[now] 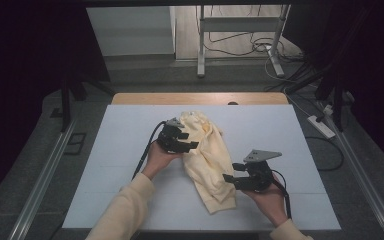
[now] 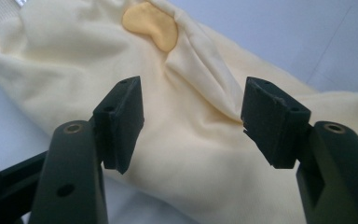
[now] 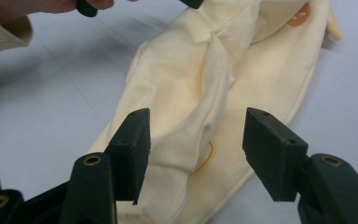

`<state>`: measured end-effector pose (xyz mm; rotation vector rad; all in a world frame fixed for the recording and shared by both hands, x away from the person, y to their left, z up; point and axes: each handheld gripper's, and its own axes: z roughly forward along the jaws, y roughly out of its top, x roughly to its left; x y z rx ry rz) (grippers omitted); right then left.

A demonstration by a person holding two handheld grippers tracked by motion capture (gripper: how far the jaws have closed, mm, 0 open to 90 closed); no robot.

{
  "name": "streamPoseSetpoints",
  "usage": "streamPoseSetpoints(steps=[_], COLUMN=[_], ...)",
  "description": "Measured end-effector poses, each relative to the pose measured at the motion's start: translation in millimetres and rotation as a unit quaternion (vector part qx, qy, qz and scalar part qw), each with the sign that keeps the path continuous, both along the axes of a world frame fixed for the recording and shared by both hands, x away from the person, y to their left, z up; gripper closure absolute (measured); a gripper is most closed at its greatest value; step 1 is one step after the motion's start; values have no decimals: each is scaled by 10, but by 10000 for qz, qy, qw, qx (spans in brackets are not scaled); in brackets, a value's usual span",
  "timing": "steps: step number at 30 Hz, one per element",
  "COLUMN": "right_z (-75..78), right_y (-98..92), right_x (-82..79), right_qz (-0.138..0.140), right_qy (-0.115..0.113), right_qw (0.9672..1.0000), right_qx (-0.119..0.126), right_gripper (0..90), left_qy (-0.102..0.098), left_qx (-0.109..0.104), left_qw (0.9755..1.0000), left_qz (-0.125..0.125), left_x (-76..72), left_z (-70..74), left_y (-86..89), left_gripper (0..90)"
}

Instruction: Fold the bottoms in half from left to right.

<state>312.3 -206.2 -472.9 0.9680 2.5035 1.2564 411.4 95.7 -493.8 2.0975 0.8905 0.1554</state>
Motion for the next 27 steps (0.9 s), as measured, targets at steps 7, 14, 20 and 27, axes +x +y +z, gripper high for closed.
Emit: streamPoseSetpoints(steps=[7, 14, 20, 27], right_z=[-15, -72, -123, -149], right_y=[93, 198, 263, 258], right_x=[143, 291, 344, 330], right_qz=[46, 67, 168, 221], right_qy=[-33, 5, 51, 97], right_qw=[9999, 9995, 9986, 9977], right_qx=[-140, -299, -495, -639], right_gripper=[415, 451, 643, 818], left_qy=[77, 172, 138, 134], left_qx=[-7, -49, -52, -68], left_qw=[10000, 9998, 9999, 9999], left_qz=[-17, -18, -65, -47], left_x=[-97, -212, -311, -375], left_z=[-66, -89, -94, -124], left_y=[79, 153, 192, 243], left_gripper=[377, 364, 361, 360])
